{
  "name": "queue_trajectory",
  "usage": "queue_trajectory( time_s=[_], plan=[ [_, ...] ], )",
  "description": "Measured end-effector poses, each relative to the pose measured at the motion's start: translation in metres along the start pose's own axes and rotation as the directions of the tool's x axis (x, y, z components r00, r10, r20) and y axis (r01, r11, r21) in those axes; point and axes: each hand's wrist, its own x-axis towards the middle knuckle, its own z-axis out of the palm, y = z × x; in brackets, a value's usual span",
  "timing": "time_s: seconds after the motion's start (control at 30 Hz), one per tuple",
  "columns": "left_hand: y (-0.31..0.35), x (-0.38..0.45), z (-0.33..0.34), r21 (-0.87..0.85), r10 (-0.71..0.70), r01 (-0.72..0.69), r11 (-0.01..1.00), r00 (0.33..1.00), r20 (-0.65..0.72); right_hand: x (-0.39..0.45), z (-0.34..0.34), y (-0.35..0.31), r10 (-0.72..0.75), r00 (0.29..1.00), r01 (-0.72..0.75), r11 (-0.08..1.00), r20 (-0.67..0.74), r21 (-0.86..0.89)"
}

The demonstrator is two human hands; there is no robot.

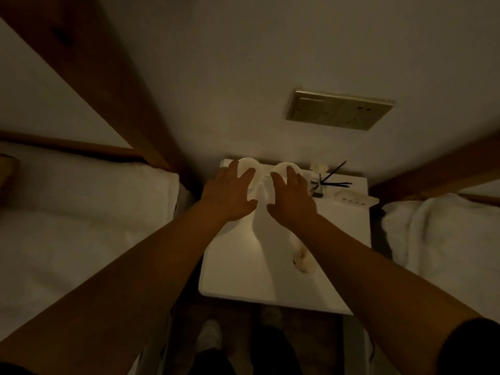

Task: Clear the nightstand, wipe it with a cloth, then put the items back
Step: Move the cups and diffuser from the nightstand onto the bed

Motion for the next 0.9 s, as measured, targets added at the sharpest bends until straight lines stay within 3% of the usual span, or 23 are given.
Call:
queue_trajectory(
  time_s=[0.07,0.2,0.33,0.43,0.67,0.9],
  plan=[
    [-0.004,0.025,0.014,0.025,-0.002,0.002,1.000,1.000,0.009,0.028,0.014,0.002,-0.012,1.000,0.012,1.000,-0.029,-0.020],
    [-0.001,0.064,0.034,0.111,0.049,-0.037,0.993,0.994,-0.102,0.069,0.025,0.005,0.043,0.999,-0.044,0.997,-0.022,-0.065],
    [0.000,0.081,0.047,0.090,0.046,-0.033,0.995,0.988,-0.148,0.089,0.028,0.014,0.092,0.996,-0.092,0.995,0.008,-0.034],
    [-0.003,0.082,0.052,0.056,0.049,-0.040,0.998,0.986,-0.160,0.091,0.029,0.022,0.034,0.999,-0.035,0.999,-0.029,-0.039],
    [-0.018,0.062,0.036,-0.064,-0.072,0.067,0.996,0.994,-0.087,0.078,0.021,0.016,-0.016,0.999,0.014,0.999,-0.029,-0.036],
    [-0.068,-0.014,0.019,-0.106,-0.274,0.261,0.960,0.952,-0.137,0.053,0.016,-0.046,-0.224,0.974,0.222,0.971,-0.023,-0.092]
  ],
)
